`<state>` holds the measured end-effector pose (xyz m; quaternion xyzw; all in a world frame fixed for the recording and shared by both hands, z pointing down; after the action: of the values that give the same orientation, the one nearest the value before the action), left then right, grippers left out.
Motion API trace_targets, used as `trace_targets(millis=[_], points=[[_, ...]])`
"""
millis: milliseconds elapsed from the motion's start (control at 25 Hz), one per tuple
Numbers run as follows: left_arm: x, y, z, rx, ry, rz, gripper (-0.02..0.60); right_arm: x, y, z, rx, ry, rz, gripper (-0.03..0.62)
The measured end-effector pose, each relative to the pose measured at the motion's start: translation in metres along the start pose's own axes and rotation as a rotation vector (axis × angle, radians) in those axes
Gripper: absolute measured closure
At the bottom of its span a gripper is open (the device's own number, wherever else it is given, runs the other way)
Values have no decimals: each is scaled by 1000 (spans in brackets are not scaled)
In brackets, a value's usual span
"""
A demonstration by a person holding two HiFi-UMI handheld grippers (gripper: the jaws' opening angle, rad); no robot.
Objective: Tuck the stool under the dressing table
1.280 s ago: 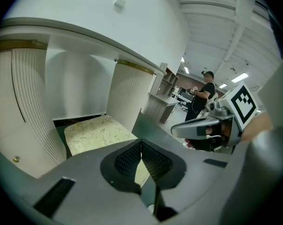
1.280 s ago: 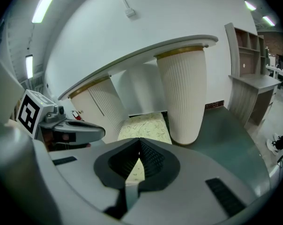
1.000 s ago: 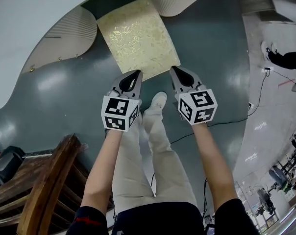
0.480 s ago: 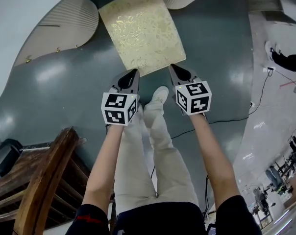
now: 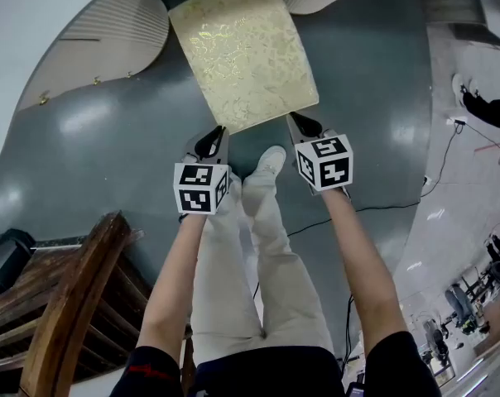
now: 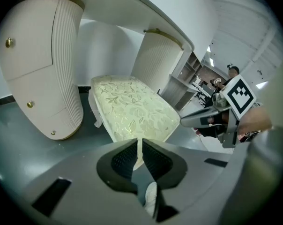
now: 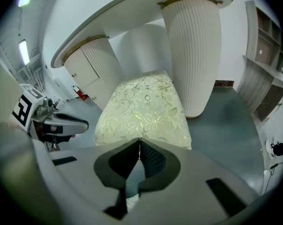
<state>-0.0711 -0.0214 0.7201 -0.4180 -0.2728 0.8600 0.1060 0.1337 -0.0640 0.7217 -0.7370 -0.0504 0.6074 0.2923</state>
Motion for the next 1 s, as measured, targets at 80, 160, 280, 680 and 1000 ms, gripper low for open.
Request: trace_targets(millis=[80, 160, 280, 680, 1000], points=[[-3, -7, 2, 5, -2, 23, 530, -2, -4, 0, -3, 9, 20, 583], [-7, -13, 3, 10, -12, 45, 497, -4, -8, -2, 0, 8, 38, 583], [-12, -24, 7, 27, -18, 75, 460, -8, -13, -4, -2, 0, 58, 583], [-33, -44, 13, 29, -20, 171, 433, -29, -26, -6, 5, 0, 137, 500], [-34, -51, 17, -47, 2, 238, 434, -41, -28, 0, 17, -8, 169, 500]])
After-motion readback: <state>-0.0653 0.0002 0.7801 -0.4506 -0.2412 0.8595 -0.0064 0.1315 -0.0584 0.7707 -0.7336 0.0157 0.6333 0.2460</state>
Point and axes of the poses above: the fingertips, and each gripper's own axes: x backward along the fingers, z to its left, y out of its top, the point moved 7 cm from there along x, backward along the fingers, and after that the axes turned 13 degrees about -y, right-handed, at the moved point
